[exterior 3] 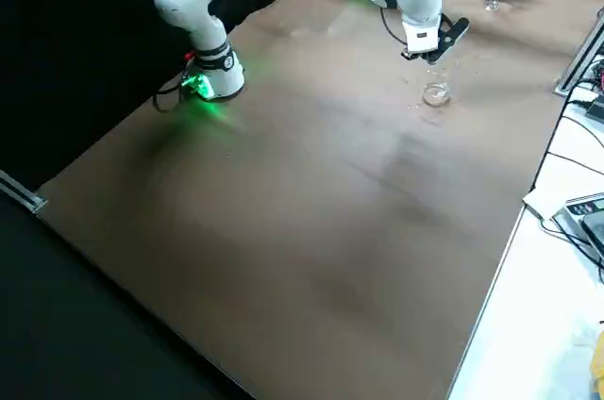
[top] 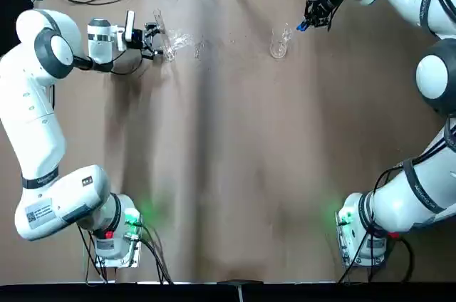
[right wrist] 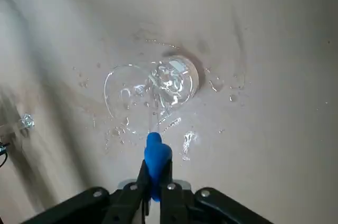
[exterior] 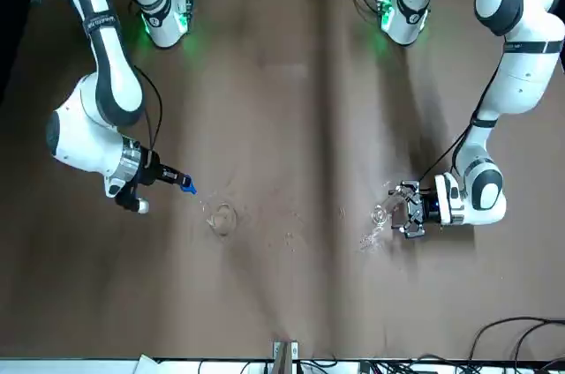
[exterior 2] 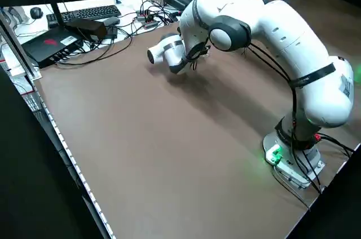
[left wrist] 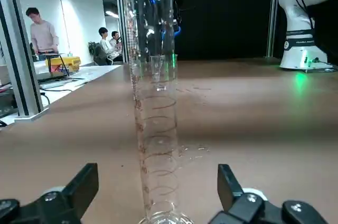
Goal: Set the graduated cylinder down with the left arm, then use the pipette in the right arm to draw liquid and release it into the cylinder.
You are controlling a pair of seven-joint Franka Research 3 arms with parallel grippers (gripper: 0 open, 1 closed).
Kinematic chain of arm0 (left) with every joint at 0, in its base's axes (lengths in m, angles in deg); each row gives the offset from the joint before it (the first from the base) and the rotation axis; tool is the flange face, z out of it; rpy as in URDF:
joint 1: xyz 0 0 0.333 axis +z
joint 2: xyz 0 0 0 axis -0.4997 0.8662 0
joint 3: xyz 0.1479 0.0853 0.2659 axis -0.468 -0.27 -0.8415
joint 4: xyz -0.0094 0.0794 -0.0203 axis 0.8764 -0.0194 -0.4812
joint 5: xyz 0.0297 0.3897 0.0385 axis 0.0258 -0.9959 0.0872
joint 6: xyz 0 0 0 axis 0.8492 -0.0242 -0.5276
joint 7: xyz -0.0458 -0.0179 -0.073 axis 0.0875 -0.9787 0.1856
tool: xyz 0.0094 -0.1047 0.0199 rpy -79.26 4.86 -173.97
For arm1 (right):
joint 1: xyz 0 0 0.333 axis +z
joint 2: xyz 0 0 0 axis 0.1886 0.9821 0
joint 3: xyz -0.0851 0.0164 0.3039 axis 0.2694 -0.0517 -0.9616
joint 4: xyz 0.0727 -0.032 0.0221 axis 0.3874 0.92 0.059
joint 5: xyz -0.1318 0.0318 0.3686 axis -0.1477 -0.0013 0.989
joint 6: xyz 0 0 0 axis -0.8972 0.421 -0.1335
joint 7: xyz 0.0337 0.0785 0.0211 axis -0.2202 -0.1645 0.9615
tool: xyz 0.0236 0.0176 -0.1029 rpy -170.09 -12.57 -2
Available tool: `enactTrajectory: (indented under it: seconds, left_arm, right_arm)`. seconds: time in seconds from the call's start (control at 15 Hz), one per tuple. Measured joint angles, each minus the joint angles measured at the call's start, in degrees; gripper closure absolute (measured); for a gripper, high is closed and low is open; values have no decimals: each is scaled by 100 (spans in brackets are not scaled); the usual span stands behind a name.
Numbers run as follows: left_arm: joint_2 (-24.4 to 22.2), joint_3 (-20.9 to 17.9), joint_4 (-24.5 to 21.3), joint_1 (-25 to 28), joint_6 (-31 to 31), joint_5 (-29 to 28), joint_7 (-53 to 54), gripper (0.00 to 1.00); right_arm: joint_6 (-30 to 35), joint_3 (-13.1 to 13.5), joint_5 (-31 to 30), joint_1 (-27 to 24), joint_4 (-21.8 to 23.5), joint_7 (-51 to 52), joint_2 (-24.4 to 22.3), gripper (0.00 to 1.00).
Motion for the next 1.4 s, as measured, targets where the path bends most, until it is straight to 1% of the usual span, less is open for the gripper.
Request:
enactTrajectory:
  seconds: [0.6,0.67,0.73,1.0,1.07,1.13,1.2,1.4]
  left_arm:
    - [61,0,4,3,0,20,1,0]
    - [74,0,4,3,0,22,21,0]
    - [95,0,3,0,0,22,102,0]
    - [224,1,2,-91,-1,24,396,0]
    - [237,1,3,-116,0,24,410,0]
    - [242,1,3,-148,-1,24,410,0]
    - [242,2,3,-179,-1,24,410,0]
    - [242,5,23,-227,-1,25,410,1]
  right_arm:
    - [0,0,-30,7,0,5,0,92]
    - [0,0,-30,7,0,4,1,91]
    - [0,0,-31,8,0,5,4,85]
    - [0,0,-32,11,0,5,19,79]
    - [0,-1,-32,11,0,5,21,75]
    - [0,-1,-32,12,0,5,22,75]
    - [0,0,-32,12,0,5,22,73]
    - [0,-1,-32,14,0,5,22,72]
